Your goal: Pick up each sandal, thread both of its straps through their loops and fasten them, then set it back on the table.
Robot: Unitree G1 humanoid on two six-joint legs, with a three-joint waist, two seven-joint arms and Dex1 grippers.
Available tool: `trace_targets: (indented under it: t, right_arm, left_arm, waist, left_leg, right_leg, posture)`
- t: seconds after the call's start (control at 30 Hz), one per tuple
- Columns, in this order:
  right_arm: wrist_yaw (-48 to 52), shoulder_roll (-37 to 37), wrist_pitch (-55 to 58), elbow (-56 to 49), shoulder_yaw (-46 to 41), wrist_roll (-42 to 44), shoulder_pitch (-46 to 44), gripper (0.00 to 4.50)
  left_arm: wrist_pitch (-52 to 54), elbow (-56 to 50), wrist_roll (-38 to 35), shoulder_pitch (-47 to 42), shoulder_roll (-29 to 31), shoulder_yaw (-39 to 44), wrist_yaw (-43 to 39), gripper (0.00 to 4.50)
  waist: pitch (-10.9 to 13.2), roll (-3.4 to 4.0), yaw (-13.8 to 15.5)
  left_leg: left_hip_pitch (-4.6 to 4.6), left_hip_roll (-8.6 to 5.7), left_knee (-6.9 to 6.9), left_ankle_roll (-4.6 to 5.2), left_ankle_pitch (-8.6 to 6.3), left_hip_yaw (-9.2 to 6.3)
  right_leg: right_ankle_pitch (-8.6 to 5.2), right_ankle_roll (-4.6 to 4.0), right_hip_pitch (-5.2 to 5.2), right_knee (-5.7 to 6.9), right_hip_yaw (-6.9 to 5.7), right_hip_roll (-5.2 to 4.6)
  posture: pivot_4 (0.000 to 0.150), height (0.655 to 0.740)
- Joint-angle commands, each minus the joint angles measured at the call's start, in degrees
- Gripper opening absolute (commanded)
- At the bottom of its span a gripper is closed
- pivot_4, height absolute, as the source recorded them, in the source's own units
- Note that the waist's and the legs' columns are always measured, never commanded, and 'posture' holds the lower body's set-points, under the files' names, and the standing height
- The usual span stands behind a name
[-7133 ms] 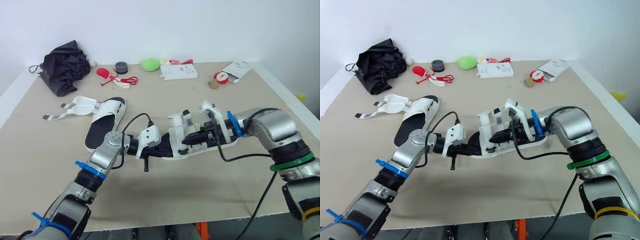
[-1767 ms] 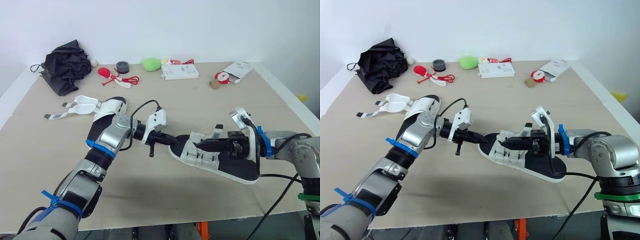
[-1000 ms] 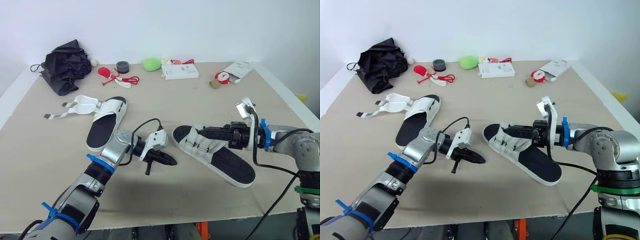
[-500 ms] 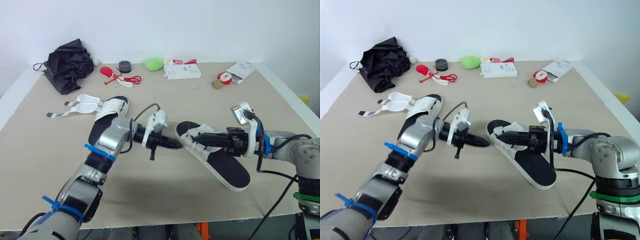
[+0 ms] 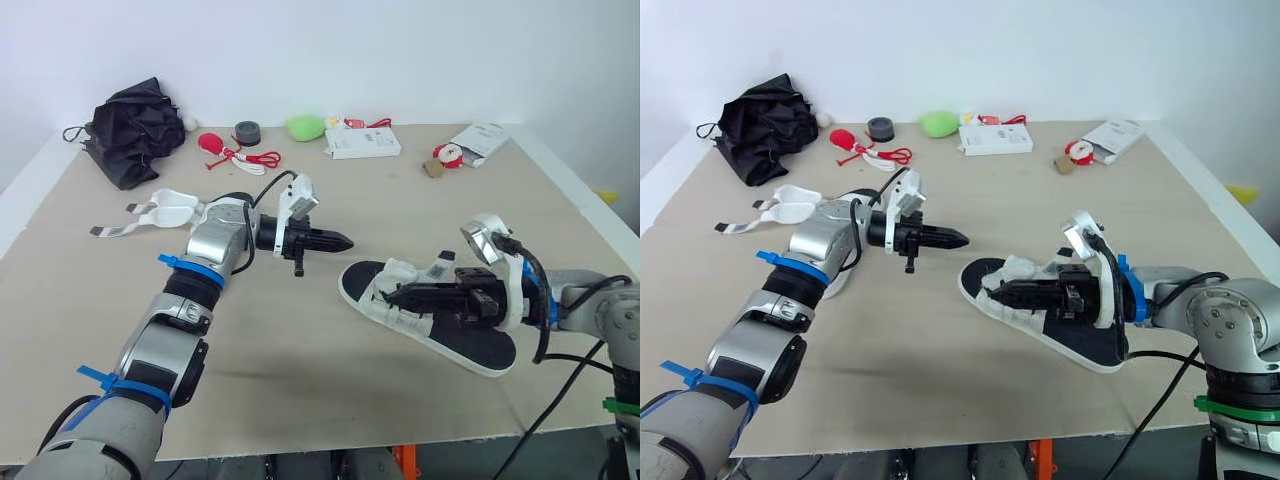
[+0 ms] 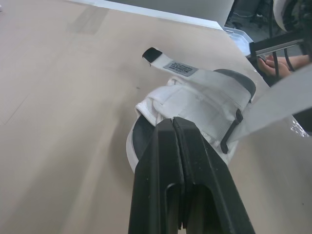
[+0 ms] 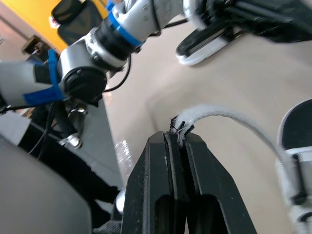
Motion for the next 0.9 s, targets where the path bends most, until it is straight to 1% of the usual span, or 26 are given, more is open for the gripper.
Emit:
trace_targets:
  t: [0.03, 0.1, 0.2, 0.33, 0.5, 0.7, 0.77, 0.9]
  right_arm:
    - [3.3, -2.6, 0.8, -4.3, -5.2, 8.2, 0.5, 0.04]
    - [4.1, -4.7, 1.7, -5.7, -6.3, 10.8, 1.8, 0.04]
    - [3.8, -6.1, 1.1, -6.5, -6.8, 12.1, 3.3, 0.04]
    - [1.1, -5.8, -0.5, -4.6, -4.9, 8.6, 4.1, 0.04]
    - [1.0, -5.7, -2.4, -5.8, -2.1, 5.3, 5.9, 0.04]
    - [1.0, -5.7, -3.4, -6.0, -1.7, 5.3, 6.8, 0.04]
    - [1.0, -5.9, -3.4, -5.7, -1.8, 5.6, 6.7, 0.04]
    - [1.1, -6.2, -3.4, -6.0, -2.2, 6.0, 7.1, 0.04]
  left_arm:
    - [-0.2, -2.9, 0.3, 1.5, -0.5, -1.2, -1.4, 0.00]
    - [-0.9, -3.2, 1.1, 2.1, -0.3, -2.2, -2.0, 0.00]
    - [-2.5, -2.9, 2.3, 2.5, -0.1, -3.2, -2.5, 0.00]
    - [-2.8, -4.2, 2.4, 3.2, -0.8, -3.9, -3.2, 0.00]
    - [-0.6, -11.0, 1.5, 5.8, -0.7, -5.4, -4.8, 0.00]
    - [3.3, -17.2, 0.7, 8.3, 1.5, -6.8, -7.1, 0.00]
    - [0.7, -15.9, 2.9, 9.0, 2.8, -7.9, -7.2, 0.00]
    - [-1.9, -13.4, 4.5, 9.0, 3.8, -8.7, -7.1, 0.00]
  waist:
    - [0.0, 0.00, 0.0]
    - [0.0, -0.01, 0.0]
    - [0.0, -0.03, 0.0]
    - [0.0, -0.03, 0.0]
    - [0.0, -0.03, 0.0]
    - [0.0, -0.03, 0.0]
    - [0.0, -0.02, 0.0]
    - [0.0, -0.03, 0.1]
  left_leg:
    - [0.00, 0.00, 0.00, 0.00, -0.01, 0.00]
    - [-0.01, 0.00, 0.00, 0.00, -0.01, 0.00]
    - [0.00, 0.00, 0.00, 0.00, -0.01, -0.02]
    - [0.01, 0.01, 0.05, 0.00, 0.00, -0.02]
    - [0.00, 0.01, 0.07, 0.00, 0.00, -0.01]
    - [-0.01, 0.01, 0.07, 0.00, 0.00, -0.02]
    - [0.02, 0.01, 0.07, 0.00, 0.00, -0.02]
    - [0.03, 0.03, 0.08, 0.00, 0.01, -0.02]
  right_leg:
    - [0.01, -0.01, 0.00, 0.00, 0.01, 0.00]
    - [0.02, -0.03, 0.00, 0.00, 0.01, -0.01]
    - [0.00, -0.01, 0.00, 0.00, -0.01, -0.02]
    - [-0.01, 0.01, 0.01, 0.00, 0.00, -0.01]
    - [0.00, 0.03, 0.02, 0.01, 0.02, -0.01]
    - [0.00, 0.04, 0.01, 0.01, 0.01, 0.00]
    - [0.00, 0.04, 0.02, 0.02, 0.02, 0.01]
    - [0.00, 0.02, 0.02, 0.02, 0.01, 0.02]
  posture:
    - [0.150, 0.7400]
    - [0.150, 0.7400]
    - [0.150, 0.7400]
    - [0.150, 0.7400]
    - [0.150, 0.7400]
    - [0.150, 0.7400]
    - [0.150, 0.7400]
    - [0.150, 0.7400]
